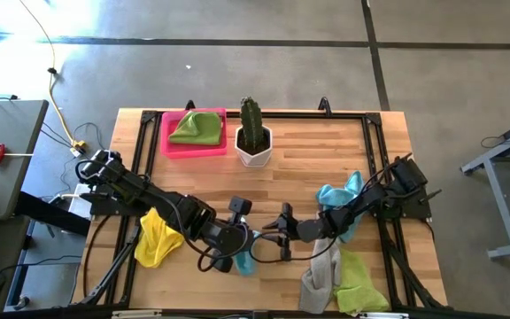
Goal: Fold microfiber towels
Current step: Fold the left blue microfiber towel
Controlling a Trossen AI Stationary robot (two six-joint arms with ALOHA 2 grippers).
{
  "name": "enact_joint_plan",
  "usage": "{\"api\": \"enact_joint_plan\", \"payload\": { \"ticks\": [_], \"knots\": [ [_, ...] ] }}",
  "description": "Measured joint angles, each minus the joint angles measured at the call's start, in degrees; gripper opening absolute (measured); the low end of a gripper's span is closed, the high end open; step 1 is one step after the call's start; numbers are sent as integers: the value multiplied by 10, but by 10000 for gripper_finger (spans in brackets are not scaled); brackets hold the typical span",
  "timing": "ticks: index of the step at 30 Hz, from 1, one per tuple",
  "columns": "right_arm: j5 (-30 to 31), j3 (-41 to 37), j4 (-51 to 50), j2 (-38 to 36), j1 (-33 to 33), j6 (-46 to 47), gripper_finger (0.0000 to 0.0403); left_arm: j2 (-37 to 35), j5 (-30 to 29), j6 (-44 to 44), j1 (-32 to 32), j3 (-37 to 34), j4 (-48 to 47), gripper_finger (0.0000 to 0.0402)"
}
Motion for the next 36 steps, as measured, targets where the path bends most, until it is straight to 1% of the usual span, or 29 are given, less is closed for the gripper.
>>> {"api": "enact_joint_plan", "payload": {
  "ticks": [6, 9, 13, 15, 20, 22, 26, 28, 30, 33, 36],
  "knots": [
    [2, 1, 39, 49, 5, 27, 129, 0, 0, 0, 0, 0, 21, 1],
    [24, 9, 64, 76, 5, 21, 129, 0, 0, 0, 0, 0, 21, 1],
    [10, 27, 68, 88, 5, -3, 121, 0, 0, 0, -2, 0, 20, 1],
    [9, 35, 66, 91, 5, -7, 101, 0, 0, 0, -2, 0, 20, 1],
    [11, 39, 64, 90, 7, -2, 19, 0, 0, 0, -2, 0, 19, 1],
    [13, 39, 64, 90, 11, 24, 6, 0, 1, -10, -2, 0, 19, 1],
    [4, 39, 62, 90, 17, 88, 16, 0, 13, -53, -2, 0, 17, 1],
    [7, 39, 61, 90, 20, 99, 21, 0, 22, -61, -2, 0, 16, 1],
    [22, 39, 61, 90, 20, 99, 23, 0, 24, -60, -2, 0, 16, 1],
    [55, 39, 61, 90, 23, 136, 16, 0, 24, -71, -2, 0, 16, 1],
    [57, 39, 62, 90, 29, 139, 3, 0, 26, -87, -2, 0, 16, 1]
  ]
}}
